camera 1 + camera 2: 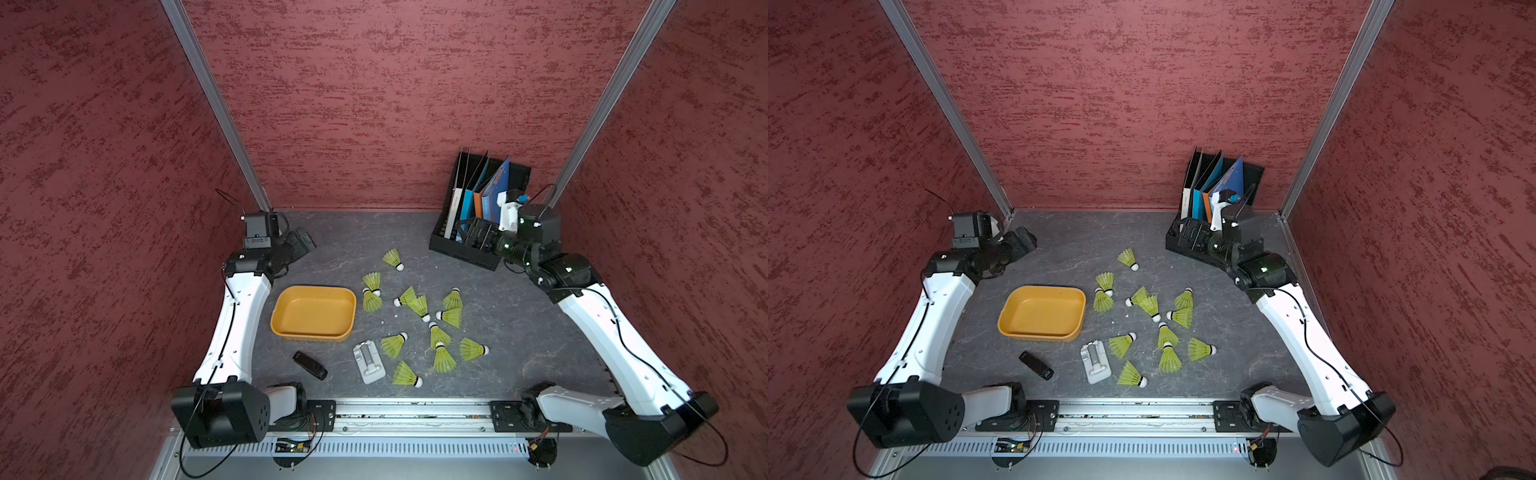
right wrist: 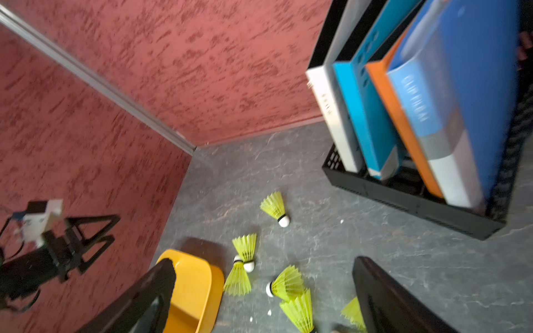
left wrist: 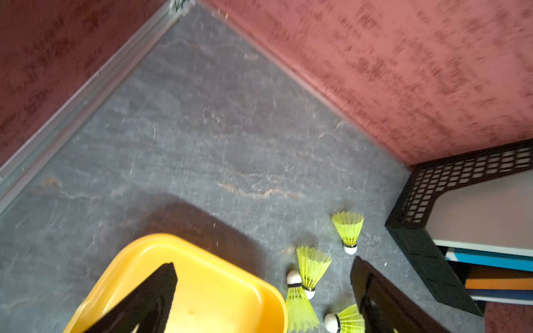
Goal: Put the shuttlecocks into the storage box
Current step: Move the storage box to the center of the board.
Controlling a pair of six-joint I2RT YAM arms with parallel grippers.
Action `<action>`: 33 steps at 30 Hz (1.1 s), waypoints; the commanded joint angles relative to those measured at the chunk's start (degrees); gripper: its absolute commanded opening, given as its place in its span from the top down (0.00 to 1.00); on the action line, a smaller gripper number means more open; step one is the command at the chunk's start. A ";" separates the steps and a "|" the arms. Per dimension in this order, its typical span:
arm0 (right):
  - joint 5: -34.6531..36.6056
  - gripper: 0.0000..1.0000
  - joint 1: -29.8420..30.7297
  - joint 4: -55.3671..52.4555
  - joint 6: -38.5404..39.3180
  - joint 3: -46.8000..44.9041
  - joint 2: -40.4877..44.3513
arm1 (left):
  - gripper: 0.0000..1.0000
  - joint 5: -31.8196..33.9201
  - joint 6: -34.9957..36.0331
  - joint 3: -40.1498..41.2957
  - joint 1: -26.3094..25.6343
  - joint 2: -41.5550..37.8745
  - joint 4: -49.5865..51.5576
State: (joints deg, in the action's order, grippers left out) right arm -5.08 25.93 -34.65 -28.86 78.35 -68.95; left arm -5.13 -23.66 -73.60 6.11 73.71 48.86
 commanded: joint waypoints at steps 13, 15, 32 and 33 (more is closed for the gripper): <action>1.35 0.04 24.12 2.70 5.32 -2.15 -11.47 | 0.15 5.31 19.72 1.80 6.14 6.44 15.53; 0.79 0.06 25.30 3.06 6.34 -1.82 -12.70 | 0.21 5.13 21.09 3.08 7.72 7.45 15.31; -0.48 0.06 28.71 5.63 9.27 -3.29 -18.95 | 0.47 5.76 23.66 7.06 15.12 17.33 10.61; -0.99 0.06 28.73 5.93 9.06 -3.45 -19.33 | 0.48 5.74 23.75 7.16 15.12 17.72 10.25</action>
State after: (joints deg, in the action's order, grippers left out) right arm -4.58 54.35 -31.00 -20.49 75.57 -87.26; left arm 1.10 -0.89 -66.22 20.86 90.85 60.99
